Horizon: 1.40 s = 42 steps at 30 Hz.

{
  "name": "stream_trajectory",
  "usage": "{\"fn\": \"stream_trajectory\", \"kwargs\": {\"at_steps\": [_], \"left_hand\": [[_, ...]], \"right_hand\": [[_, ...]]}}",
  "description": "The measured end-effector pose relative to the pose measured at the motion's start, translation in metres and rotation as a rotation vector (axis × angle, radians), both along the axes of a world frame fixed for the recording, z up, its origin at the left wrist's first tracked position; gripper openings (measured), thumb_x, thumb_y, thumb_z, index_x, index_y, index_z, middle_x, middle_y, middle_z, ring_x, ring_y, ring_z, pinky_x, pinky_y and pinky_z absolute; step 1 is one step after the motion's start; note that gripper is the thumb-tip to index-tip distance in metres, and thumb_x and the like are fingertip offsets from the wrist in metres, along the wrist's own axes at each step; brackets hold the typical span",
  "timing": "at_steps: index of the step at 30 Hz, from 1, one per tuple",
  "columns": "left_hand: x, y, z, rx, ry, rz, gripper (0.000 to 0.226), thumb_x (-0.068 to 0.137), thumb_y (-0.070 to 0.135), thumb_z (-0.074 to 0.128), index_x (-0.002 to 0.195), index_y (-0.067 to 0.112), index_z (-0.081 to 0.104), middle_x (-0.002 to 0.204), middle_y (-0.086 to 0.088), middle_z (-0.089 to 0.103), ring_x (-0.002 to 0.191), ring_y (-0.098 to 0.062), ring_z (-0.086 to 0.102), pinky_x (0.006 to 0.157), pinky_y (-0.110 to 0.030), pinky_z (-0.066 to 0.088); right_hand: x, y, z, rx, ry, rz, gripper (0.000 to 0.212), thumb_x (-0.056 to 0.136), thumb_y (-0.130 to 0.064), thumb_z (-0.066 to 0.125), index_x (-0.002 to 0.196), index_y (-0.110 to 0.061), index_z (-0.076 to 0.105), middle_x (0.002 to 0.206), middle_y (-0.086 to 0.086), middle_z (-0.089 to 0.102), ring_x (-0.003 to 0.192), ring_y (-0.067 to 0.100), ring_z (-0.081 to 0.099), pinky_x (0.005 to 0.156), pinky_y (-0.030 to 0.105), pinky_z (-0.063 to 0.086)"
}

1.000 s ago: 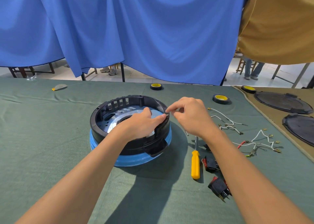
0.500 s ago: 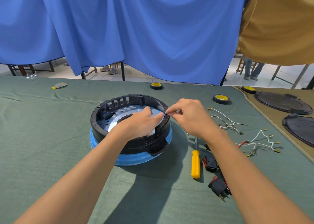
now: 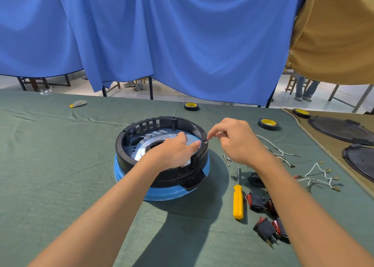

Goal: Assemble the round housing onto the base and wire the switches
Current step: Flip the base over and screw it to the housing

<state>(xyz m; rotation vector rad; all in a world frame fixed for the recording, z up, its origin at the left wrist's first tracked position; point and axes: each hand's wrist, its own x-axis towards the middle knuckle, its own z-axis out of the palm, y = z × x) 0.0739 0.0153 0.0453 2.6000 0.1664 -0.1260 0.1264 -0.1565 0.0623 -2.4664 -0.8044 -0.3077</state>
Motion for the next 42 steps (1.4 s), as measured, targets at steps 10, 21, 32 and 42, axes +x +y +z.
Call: {"fn": "stream_trajectory", "kwargs": {"at_steps": [10,21,32,42], "left_hand": [[0.002,0.001,-0.002,-0.002,-0.003,0.020,0.044,0.103,0.049,0.033,0.124,0.012,0.043,0.102,-0.005,0.056,0.102,-0.029,0.057,0.085,-0.040,0.044],[0.002,0.000,-0.002,0.055,-0.007,0.008,0.048,0.103,0.051,0.031,0.130,0.013,0.043,0.113,-0.012,0.057,0.102,-0.032,0.058,0.090,-0.043,0.045],[0.009,0.006,-0.007,-0.067,0.018,0.104,0.057,0.094,0.064,0.037,0.126,0.017,0.044,0.115,-0.006,0.056,0.103,-0.025,0.055,0.086,-0.040,0.044],[0.024,-0.004,0.011,-0.178,0.154,0.268,0.081,0.084,0.070,0.050,0.137,0.009,0.039,0.078,-0.009,0.060,0.066,-0.023,0.058,0.064,-0.030,0.045]], "right_hand": [[-0.008,0.002,0.003,-0.179,-0.098,0.012,0.044,0.091,-0.006,0.042,0.100,-0.036,0.073,0.111,-0.010,0.055,0.107,0.016,0.048,0.079,0.037,0.044],[-0.009,-0.001,-0.006,-0.101,0.006,0.030,0.047,0.092,-0.007,0.040,0.111,-0.037,0.070,0.118,-0.008,0.057,0.108,0.019,0.052,0.085,0.043,0.048],[-0.008,-0.002,-0.004,-0.156,0.015,0.027,0.041,0.093,-0.011,0.042,0.107,-0.037,0.070,0.119,-0.009,0.058,0.109,0.020,0.053,0.089,0.044,0.047],[-0.002,-0.023,-0.005,0.022,0.077,-0.181,0.030,0.094,-0.017,0.046,0.107,-0.024,0.071,0.111,0.001,0.070,0.100,0.021,0.062,0.088,0.041,0.052]]}}
